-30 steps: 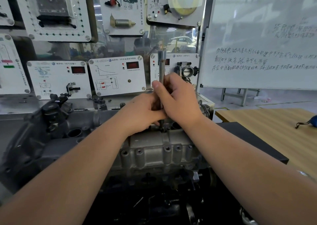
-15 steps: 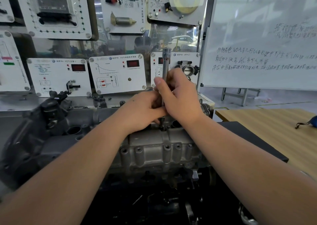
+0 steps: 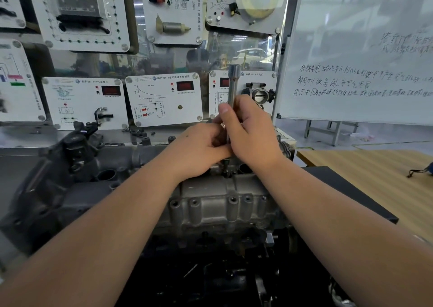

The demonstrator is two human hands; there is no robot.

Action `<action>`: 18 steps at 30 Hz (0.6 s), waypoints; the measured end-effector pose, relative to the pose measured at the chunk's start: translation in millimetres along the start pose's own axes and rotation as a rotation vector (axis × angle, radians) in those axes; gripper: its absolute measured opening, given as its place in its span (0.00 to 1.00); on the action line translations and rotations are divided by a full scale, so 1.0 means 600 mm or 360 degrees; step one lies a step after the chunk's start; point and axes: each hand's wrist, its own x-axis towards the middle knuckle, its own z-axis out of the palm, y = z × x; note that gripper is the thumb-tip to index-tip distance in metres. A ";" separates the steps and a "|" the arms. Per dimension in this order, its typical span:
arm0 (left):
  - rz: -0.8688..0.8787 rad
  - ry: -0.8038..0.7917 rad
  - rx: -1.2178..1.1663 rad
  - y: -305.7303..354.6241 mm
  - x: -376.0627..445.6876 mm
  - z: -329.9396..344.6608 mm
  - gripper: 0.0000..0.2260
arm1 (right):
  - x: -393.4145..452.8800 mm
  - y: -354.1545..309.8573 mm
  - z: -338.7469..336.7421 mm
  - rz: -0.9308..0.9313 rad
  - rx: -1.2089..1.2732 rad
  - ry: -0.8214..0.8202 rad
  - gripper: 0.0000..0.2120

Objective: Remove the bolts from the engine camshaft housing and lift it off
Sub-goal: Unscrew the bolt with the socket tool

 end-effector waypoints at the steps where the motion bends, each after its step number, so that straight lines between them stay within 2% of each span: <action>1: -0.0015 -0.0024 -0.0020 0.000 -0.001 0.001 0.08 | 0.001 0.000 0.000 -0.0002 -0.0003 -0.0006 0.11; 4: -0.0038 -0.0088 -0.0051 0.001 -0.001 0.002 0.06 | 0.002 0.001 0.000 0.0060 0.0062 -0.0005 0.13; 7: 0.0000 -0.0041 -0.0044 0.000 -0.001 0.001 0.06 | 0.001 0.003 0.001 0.0052 0.0085 0.0026 0.18; 11: 0.0036 0.0006 -0.0001 0.003 -0.001 0.000 0.06 | -0.001 -0.001 0.001 0.0037 0.0010 0.0045 0.12; 18: 0.0010 -0.0050 -0.0065 0.003 -0.003 0.001 0.10 | -0.002 -0.002 0.001 0.0002 0.0008 -0.0023 0.16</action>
